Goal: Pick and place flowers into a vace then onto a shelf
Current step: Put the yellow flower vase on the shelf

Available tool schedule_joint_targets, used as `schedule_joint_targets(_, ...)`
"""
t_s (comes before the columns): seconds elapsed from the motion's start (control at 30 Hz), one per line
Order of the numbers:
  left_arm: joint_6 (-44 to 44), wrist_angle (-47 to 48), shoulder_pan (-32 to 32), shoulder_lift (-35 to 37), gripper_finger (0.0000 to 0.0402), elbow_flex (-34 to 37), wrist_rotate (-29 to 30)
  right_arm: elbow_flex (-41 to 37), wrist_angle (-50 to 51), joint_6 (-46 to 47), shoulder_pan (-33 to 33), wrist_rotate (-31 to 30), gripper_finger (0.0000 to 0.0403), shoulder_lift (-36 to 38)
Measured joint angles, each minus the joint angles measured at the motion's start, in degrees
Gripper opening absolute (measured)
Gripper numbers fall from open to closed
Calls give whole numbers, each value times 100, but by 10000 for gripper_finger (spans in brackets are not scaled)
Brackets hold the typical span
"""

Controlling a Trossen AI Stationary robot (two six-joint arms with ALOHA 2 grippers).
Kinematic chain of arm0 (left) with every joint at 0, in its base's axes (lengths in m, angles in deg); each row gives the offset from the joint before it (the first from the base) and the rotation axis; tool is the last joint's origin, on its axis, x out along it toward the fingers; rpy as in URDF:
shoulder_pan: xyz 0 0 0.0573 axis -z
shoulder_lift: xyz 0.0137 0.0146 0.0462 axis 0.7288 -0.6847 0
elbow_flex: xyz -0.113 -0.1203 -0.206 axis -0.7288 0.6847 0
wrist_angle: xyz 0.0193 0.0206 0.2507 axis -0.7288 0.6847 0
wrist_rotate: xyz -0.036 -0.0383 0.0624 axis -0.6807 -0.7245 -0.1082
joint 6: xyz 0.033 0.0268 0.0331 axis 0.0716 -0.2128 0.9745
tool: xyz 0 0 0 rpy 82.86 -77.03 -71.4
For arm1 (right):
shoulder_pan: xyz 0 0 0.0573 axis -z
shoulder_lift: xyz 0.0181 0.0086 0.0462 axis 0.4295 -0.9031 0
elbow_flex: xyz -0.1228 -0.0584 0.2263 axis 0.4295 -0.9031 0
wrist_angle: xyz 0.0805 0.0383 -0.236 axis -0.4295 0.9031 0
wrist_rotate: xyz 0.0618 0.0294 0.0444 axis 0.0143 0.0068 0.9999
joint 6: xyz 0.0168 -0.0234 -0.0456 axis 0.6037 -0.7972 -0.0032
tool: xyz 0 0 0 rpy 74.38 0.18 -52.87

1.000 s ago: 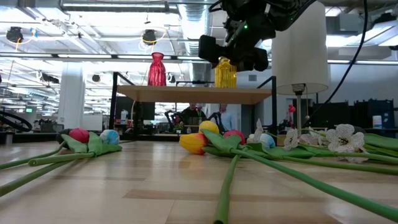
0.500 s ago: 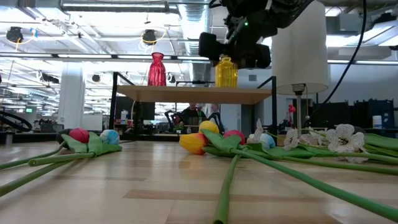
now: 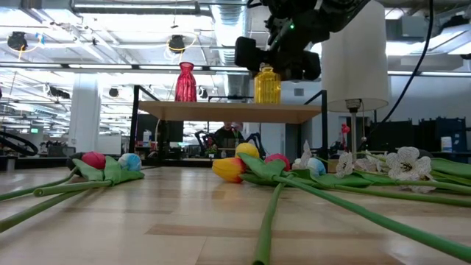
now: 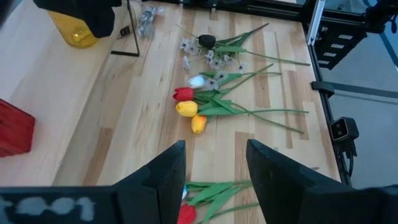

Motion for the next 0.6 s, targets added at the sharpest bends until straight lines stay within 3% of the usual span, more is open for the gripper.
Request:
schedule_joint_targets(0.17,185,12,1,0,158,0,245,0,57,138,1,-118,286,0)
schedule_joint_targets(0.6,-62,14,-1,0,158,0,151,0,74,137,-9,-107,286,0)
